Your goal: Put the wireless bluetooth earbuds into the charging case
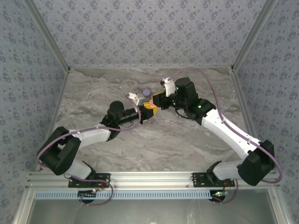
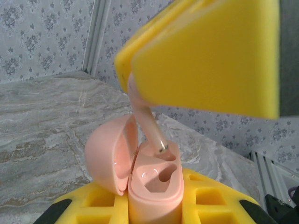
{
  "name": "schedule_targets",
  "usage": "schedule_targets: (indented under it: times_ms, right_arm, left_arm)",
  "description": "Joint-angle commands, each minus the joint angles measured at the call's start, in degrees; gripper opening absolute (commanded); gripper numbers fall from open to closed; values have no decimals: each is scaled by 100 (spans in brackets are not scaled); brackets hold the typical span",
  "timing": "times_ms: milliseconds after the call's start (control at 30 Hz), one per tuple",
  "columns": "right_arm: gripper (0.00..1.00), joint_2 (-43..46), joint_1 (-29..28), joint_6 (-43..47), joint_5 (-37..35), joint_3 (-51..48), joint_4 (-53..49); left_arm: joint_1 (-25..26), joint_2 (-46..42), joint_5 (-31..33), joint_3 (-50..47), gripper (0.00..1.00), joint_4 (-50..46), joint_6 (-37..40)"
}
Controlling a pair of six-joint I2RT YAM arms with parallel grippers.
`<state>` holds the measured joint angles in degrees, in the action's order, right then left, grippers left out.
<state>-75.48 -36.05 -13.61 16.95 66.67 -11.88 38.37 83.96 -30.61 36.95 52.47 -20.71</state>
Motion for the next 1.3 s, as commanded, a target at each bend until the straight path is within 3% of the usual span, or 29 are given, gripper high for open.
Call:
schedule_targets:
  times_ms: [0, 1267]
  right_arm:
    - [24, 179, -49, 132, -27, -58, 117]
    - [24, 198, -120, 488, -132, -51, -242]
  left_arm:
    - [35, -247, 7, 223, 0, 36, -138]
    - [36, -356, 53, 526, 0, -730, -322]
